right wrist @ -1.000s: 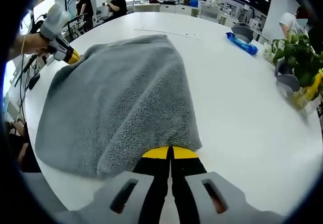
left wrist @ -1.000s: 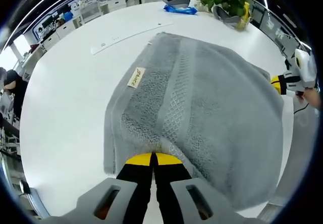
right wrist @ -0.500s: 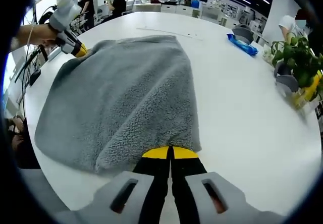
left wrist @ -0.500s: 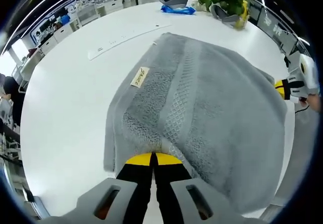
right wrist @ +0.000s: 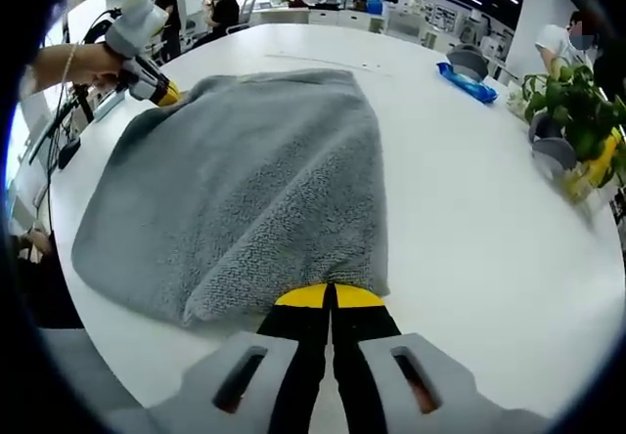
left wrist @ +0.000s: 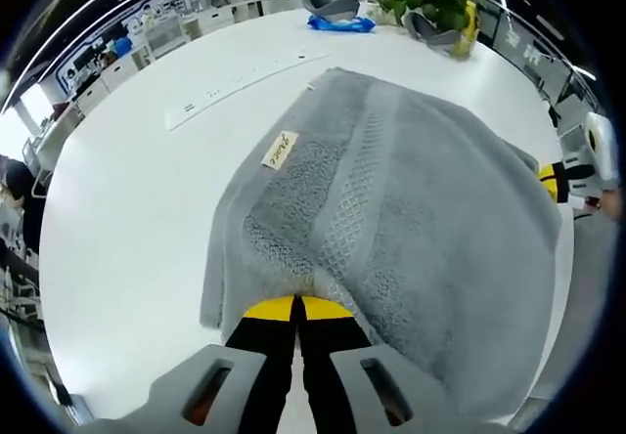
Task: Fold the towel on the table until its edges align and the towel forms a compact rectangular stack.
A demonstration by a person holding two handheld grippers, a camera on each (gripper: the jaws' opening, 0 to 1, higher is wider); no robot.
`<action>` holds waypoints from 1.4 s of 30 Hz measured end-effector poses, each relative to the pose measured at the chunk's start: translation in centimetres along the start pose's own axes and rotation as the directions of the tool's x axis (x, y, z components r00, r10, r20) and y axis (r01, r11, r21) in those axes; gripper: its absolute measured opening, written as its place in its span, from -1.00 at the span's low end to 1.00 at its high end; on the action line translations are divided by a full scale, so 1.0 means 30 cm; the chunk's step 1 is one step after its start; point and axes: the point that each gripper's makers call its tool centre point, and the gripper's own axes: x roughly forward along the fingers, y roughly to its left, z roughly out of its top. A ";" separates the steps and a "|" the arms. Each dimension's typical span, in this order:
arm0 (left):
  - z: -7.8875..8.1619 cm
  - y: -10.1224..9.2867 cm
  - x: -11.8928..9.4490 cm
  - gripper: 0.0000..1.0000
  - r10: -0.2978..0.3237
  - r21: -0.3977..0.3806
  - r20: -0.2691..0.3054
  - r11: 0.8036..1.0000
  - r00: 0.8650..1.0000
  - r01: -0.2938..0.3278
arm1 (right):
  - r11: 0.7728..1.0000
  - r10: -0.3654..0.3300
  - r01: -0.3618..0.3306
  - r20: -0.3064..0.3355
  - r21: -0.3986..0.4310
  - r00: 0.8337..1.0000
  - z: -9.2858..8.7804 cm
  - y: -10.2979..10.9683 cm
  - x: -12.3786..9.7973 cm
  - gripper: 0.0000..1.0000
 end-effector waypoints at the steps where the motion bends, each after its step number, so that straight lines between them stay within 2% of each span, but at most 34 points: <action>1: 0.002 -0.001 0.001 -0.98 -0.001 0.000 0.001 1.000 1.000 0.001 | 1.000 0.000 0.000 0.000 0.000 1.000 -0.002 0.002 -0.002 -1.00; 11: 0.027 -0.012 -0.001 -0.98 0.004 0.026 0.018 1.000 1.000 -0.005 | 1.000 -0.001 0.001 0.001 -0.003 1.000 -0.019 0.021 -0.016 -1.00; 18: 0.055 -0.005 0.013 -0.98 0.033 0.041 0.040 0.999 0.999 -0.035 | 1.000 0.010 -0.010 0.000 -0.007 1.000 -0.043 0.044 -0.036 -1.00; 28: 0.096 0.005 0.035 -0.98 0.035 0.048 0.066 0.998 0.997 -0.038 | 0.999 0.028 -0.028 -0.009 -0.026 1.000 -0.069 0.069 -0.057 -1.00; 33: 0.121 0.010 0.047 -0.98 0.047 0.068 0.088 0.996 0.995 -0.053 | 0.999 0.037 -0.037 -0.014 -0.035 0.999 -0.080 0.079 -0.066 -1.00; 42: 0.157 0.019 0.068 -0.98 0.044 0.054 0.130 0.997 0.991 -0.051 | 0.998 0.048 -0.049 -0.021 -0.037 0.999 -0.099 0.094 -0.079 -1.00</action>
